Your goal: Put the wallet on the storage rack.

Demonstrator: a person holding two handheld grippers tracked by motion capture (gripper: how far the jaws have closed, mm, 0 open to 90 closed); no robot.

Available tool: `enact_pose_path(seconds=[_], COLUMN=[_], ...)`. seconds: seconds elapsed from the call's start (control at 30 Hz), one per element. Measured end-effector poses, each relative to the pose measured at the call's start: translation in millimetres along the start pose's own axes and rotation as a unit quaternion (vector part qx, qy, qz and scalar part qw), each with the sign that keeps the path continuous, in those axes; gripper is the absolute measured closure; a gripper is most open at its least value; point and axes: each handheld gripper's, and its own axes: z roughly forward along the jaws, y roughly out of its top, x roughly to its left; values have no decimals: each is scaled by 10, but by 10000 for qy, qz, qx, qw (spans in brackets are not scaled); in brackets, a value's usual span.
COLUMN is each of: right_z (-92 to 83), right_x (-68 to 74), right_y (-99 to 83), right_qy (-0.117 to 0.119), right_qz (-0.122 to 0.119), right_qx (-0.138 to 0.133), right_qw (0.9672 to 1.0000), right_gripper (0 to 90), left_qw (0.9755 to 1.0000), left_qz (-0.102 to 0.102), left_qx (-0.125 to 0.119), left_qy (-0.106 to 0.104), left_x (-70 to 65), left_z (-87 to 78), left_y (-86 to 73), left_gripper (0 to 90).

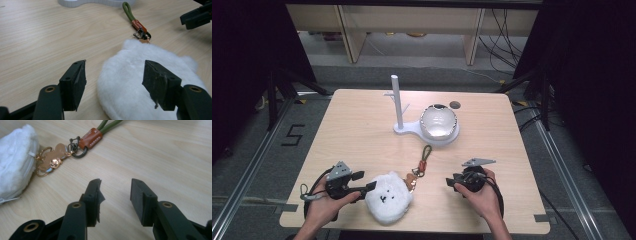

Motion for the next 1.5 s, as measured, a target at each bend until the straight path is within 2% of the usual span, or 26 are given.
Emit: enact_pose_path(seconds=[0.07,0.1,0.13,0.2,0.23,0.27,0.33,0.4,0.47,0.5,0.57,0.6,0.63,0.67,0.7,0.73,0.8,0.87,0.9,1.07,1.1,1.13,1.17,1.37,1.4,1.5], right_z=[-5,-34,-34,-43,-52,-52,-72,-85,-104,-119,-121,-118,-112,-107,-134,-118,-121,-124,-124,-88,-88,-94,-92,-76,-68,-65], right_x=[-9,-24,-24,-17,-64,-64,-83,-81,-106,-85,-88,-79,-76,-70,-55,-51,-36,-28,-14,-29,-29,-44,-36,-30,-41,-36], right_y=[-36,-29,-29,-26,-13,-13,1,4,2,4,9,10,13,17,28,26,28,25,19,6,6,10,4,-16,-15,-19], right_qy=[-75,-17,-17,18,-5,-5,-36,-55,-57,-170,-302,-150,-124,-125,-144,-112,-79,-135,-81,-11,-11,43,-13,47,151,159], right_qz=[105,114,114,388,223,223,243,313,250,498,456,427,395,414,453,370,332,311,464,374,374,359,355,430,343,337], right_qx=[-223,-31,-31,-20,33,33,100,139,63,240,221,51,-13,-4,226,140,159,177,265,141,141,303,249,179,238,222], right_qw=[9997,9999,9999,9992,9997,9997,9996,9994,9996,9983,9983,9990,9991,9991,9986,9992,9993,9993,9985,9992,9992,9989,9991,9989,9990,9991], right_gripper=[599,598,598,599,598,598,596,596,592,592,587,586,584,582,579,577,575,573,572,565,565,561,561,552,550,549], left_qw=[9999,9998,9998,9984,9979,9979,9956,9948,9906,9906,9851,9810,9810,9712,9710,9710,9649,9640,9611,9545,9545,9524,9513,9494,9490,9484], left_qz=[-24,-34,-34,43,66,66,259,305,465,465,631,745,745,1000,966,966,1032,1019,1033,1006,1006,963,971,910,907,886], left_qx=[125,167,167,551,633,633,869,941,1264,1264,1565,1752,1752,2109,2132,2132,2361,2395,2470,2688,2688,2778,2817,2900,2909,2943], left_qy=[-36,-66,-66,-127,-128,-128,-231,-254,-235,-235,-326,-384,-384,-475,-482,-482,-506,-538,-682,-811,-811,-810,-788,-791,-804,-782], left_x=[40,51,51,100,102,102,128,144,206,206,232,248,248,286,283,283,257,239,194,94,94,73,66,26,22,9], left_z=[-6,-4,-4,12,14,14,16,21,70,70,135,150,150,179,211,211,299,325,395,546,546,594,604,652,667,677], left_y=[16,21,21,77,97,97,196,231,336,336,437,475,475,530,543,543,572,569,563,542,542,523,519,489,490,487], left_gripper=[329,328,327,323,323,323,323,323,323,324,324,325,326,326,326,325,326,329,332,336,337,341,345,386,394,410])
